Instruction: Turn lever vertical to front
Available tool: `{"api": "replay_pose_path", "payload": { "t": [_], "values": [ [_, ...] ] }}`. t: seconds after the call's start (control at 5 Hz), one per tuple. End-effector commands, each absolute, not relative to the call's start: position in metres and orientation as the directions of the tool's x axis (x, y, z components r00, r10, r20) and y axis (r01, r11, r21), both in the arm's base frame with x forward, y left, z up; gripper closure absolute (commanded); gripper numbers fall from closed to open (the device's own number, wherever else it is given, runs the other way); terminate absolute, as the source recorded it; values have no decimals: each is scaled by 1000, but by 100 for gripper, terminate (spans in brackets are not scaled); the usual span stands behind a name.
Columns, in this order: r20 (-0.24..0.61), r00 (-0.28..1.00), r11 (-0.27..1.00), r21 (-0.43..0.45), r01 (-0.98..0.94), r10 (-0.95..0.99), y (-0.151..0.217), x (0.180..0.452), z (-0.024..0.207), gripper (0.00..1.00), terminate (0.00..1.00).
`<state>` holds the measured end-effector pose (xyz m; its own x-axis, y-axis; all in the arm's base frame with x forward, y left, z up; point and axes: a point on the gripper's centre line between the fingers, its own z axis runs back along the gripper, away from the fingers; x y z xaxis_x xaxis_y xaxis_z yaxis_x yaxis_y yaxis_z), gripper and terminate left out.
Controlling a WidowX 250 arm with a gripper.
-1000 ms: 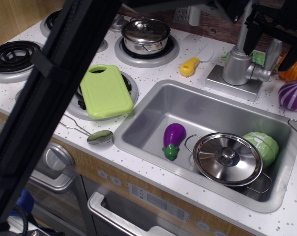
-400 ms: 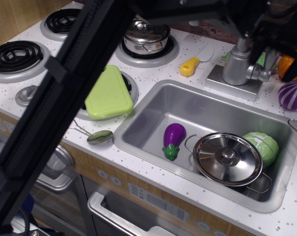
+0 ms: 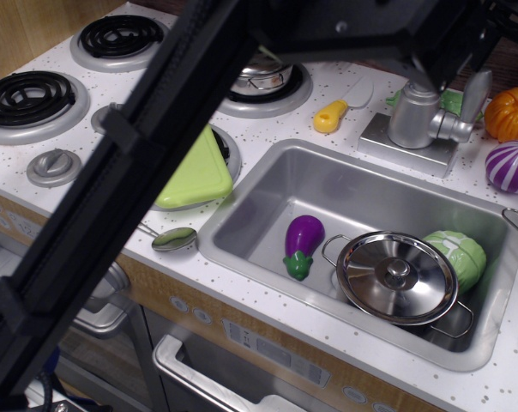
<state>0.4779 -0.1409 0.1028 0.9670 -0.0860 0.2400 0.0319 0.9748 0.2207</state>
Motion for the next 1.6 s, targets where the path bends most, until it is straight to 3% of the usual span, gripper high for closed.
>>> {"api": "replay_pose_path", "payload": {
  "t": [0.0, 0.6, 0.8, 1.4],
  "values": [
    [321, 943, 974, 224, 14, -88, -128, 490, 127, 0, 0],
    [302, 952, 980, 197, -7, -54, -117, 483, 106, 0, 0],
    [293, 955, 981, 192, -16, -42, -118, 476, 107, 100, 0],
    [281, 960, 973, 214, -81, 18, -127, 452, 117, 100, 0]
  ]
}}
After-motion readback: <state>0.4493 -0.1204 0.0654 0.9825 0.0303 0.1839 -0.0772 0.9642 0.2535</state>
